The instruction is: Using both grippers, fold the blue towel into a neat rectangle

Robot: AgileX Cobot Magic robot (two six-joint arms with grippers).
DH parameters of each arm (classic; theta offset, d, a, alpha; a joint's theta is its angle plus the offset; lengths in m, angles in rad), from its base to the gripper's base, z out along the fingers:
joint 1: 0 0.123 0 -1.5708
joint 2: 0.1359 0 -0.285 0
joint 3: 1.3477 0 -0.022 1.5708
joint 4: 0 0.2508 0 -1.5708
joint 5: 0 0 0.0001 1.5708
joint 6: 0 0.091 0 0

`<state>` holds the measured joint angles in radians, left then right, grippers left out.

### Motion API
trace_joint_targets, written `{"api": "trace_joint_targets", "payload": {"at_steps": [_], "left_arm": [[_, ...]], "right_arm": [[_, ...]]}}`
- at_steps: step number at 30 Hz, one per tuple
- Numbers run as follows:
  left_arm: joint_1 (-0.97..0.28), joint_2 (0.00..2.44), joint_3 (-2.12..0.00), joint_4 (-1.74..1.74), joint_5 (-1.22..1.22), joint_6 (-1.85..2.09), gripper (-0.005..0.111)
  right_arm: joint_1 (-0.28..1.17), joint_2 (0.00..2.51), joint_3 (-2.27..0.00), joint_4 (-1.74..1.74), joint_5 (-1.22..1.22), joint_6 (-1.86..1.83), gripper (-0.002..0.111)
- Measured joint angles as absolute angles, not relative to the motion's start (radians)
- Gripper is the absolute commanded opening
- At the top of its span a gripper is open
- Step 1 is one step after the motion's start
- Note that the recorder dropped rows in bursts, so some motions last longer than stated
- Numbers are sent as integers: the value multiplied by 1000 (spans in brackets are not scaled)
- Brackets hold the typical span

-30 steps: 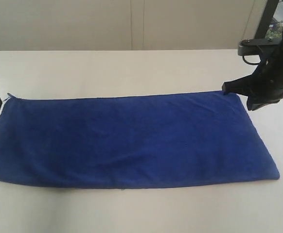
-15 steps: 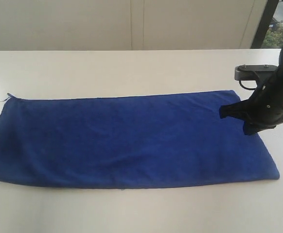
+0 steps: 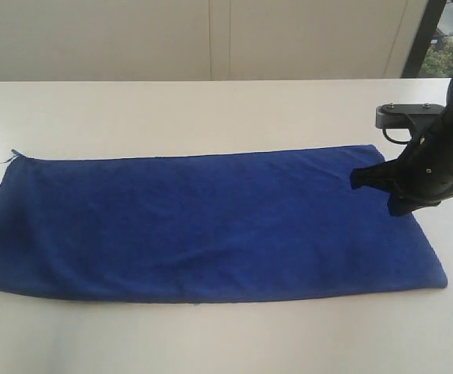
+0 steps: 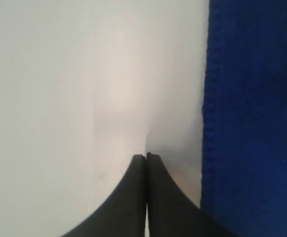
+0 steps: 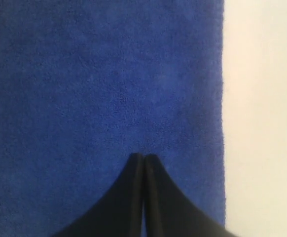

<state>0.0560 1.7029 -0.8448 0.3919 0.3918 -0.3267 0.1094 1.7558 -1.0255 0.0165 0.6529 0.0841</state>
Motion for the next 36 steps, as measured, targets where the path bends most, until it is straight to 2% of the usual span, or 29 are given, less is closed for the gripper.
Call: {"api": "trace_joint_targets", "payload": {"at_steps": [11,22,36], "left_arm": [[59,1718,-847,38,428,-40,0],[59,1690,-909,-172,508,54,0],[59,1778,-916,-1083,525,723,0]], "right_arm": [[109,1756,-1025,18,645,84,0],[109,1756,-1025,18,635,84,0],[109,1756,-1025,18,629,82,0]]}}
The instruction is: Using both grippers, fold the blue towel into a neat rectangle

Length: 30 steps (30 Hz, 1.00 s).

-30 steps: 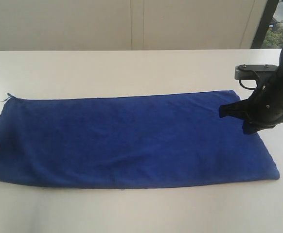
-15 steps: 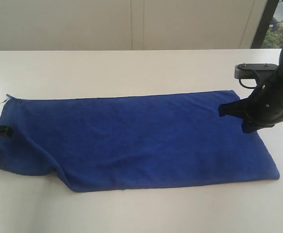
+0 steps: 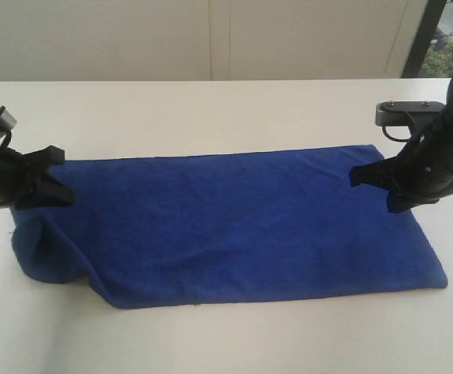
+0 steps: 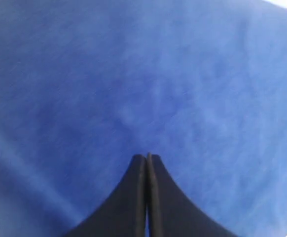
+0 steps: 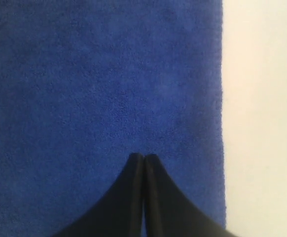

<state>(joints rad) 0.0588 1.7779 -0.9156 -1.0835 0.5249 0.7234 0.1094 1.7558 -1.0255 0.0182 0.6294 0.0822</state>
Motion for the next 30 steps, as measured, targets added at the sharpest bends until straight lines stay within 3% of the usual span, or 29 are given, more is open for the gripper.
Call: {"api": "trace_joint_targets", "payload": {"at_steps": [11,18,22,25,27,30], "left_arm": [[59,1742,-926,-1132,574,856,0],[59,1577,-930,-386,622,325,0],[59,1551,-880,-207,651,141,0],[59,1550,-832,-173,614,105,13],[59,1550,-820,-158,587,95,38],[59,1550,-820,-130,568,91,52]], "right_arm": [[109,1756,-1025,18,629,82,0],[109,1756,-1025,18,629,82,0],[109,1756,-1025,18,627,82,0],[109,1756,-1025,18,627,82,0],[109,1756,-1025,18,627,82,0],[109,1756,-1025,18,627,82,0]]}}
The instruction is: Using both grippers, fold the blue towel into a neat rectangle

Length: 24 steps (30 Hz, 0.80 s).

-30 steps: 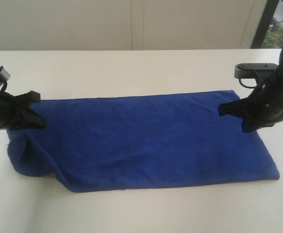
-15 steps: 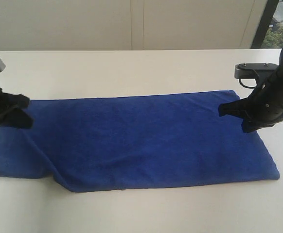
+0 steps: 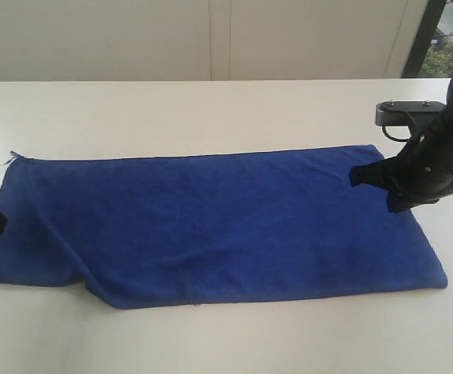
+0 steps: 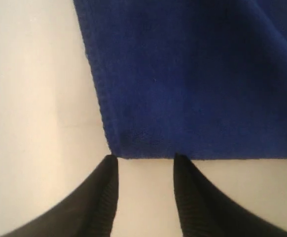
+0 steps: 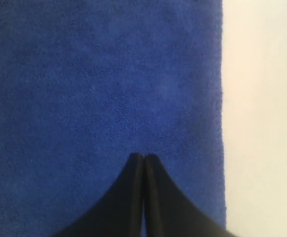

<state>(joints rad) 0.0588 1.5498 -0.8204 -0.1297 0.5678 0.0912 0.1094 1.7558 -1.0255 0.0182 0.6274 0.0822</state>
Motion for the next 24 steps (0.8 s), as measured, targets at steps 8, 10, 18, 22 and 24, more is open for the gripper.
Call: {"api": "trace_joint_targets", "payload": {"at_steps": [8,10,18,22,24], "left_arm": [[59,1617,-820,-95,509,66,51],[59,1644,-820,-98,507,61,48],[59,1656,-820,-153,500,56,0],[59,1640,-849,-232,505,70,0],[59,1614,-881,-302,507,108,0]], "right_arm": [[109,1756,-1025,18,627,82,0],[109,1756,-1025,18,627,82,0],[109,1756,-1025,18,612,82,0],[109,1756,-1025,18,612,82,0],[109,1756,-1025,18,610,82,0]]}}
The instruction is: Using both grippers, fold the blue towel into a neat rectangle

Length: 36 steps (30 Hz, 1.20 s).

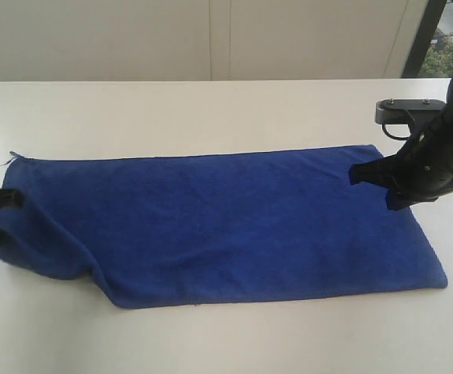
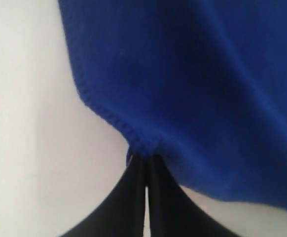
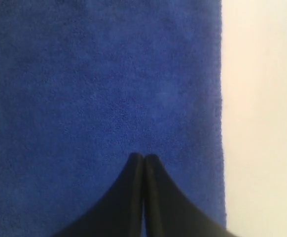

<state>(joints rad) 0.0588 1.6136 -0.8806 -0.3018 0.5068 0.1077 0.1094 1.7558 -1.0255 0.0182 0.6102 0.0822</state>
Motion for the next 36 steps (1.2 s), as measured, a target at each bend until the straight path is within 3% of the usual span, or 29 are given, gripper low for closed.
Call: {"api": "trace_joint_targets", "payload": {"at_steps": [7,14,16,21,24,36], "left_arm": [[59,1577,-967,-724,468,333,0],[47,1702,-971,-1100,420,547,0],[41,1743,-971,-1190,413,609,6],[32,1793,-971,-1342,415,733,47],[32,1796,-971,-1371,415,787,61],[32,1810,-987,-1379,371,1028,62]], "right_arm": [[109,1756,-1025,18,592,82,0],[109,1756,-1025,18,586,82,0],[109,1756,-1025,18,584,82,0],[109,1756,-1025,18,584,82,0],[109,1756,-1025,18,586,82,0],[109,1756,-1025,18,586,82,0]]}}
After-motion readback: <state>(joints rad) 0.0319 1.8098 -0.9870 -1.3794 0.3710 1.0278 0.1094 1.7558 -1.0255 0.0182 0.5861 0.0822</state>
